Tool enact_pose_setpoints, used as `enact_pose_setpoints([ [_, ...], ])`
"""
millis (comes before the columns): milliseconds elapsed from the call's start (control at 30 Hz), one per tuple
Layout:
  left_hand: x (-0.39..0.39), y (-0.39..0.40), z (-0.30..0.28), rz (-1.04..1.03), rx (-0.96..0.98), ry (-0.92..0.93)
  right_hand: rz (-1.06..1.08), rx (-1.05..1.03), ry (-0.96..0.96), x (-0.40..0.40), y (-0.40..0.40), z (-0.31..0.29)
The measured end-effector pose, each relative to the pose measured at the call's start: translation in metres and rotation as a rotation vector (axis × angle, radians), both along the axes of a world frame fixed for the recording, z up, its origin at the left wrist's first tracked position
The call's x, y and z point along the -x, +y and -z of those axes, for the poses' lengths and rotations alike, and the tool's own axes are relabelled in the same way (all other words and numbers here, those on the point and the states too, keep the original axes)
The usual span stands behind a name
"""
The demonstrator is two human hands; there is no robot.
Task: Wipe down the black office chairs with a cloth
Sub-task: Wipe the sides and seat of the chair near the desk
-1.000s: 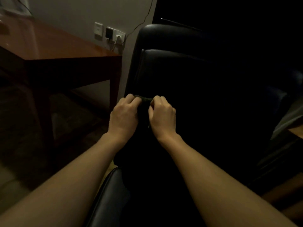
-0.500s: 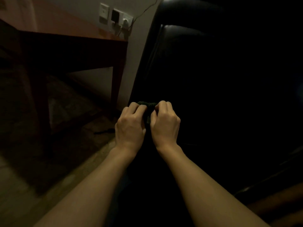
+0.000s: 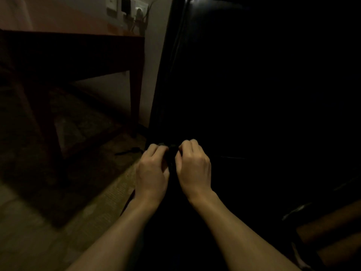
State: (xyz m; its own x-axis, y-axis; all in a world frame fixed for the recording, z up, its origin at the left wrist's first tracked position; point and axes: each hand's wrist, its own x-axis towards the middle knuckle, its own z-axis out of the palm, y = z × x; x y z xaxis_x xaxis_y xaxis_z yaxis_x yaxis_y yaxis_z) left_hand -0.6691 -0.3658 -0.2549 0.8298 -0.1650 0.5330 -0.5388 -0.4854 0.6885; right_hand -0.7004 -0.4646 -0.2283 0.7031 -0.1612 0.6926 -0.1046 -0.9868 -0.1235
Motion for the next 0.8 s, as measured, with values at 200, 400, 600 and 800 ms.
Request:
enact_pose_setpoints([
  [200, 0.017, -0.01, 0.011, 0.047, 0.037, 0.07, 0.007, 0.047, 0.042, 0.024, -0.018, 0.017],
  [400, 0.002, -0.029, -0.069, 0.101, 0.134, -0.26, 0.002, 0.047, -0.207, 0.019, -0.041, -0.063],
  [600, -0.004, -0.052, -0.072, 0.071, -0.02, -0.306, 0.14, 0.107, -0.125, 0.017, -0.052, -0.06],
  [800, 0.013, -0.052, -0.007, 0.107, -0.103, -0.196, 0.128, 0.04, -0.022, 0.035, -0.056, 0.004],
])
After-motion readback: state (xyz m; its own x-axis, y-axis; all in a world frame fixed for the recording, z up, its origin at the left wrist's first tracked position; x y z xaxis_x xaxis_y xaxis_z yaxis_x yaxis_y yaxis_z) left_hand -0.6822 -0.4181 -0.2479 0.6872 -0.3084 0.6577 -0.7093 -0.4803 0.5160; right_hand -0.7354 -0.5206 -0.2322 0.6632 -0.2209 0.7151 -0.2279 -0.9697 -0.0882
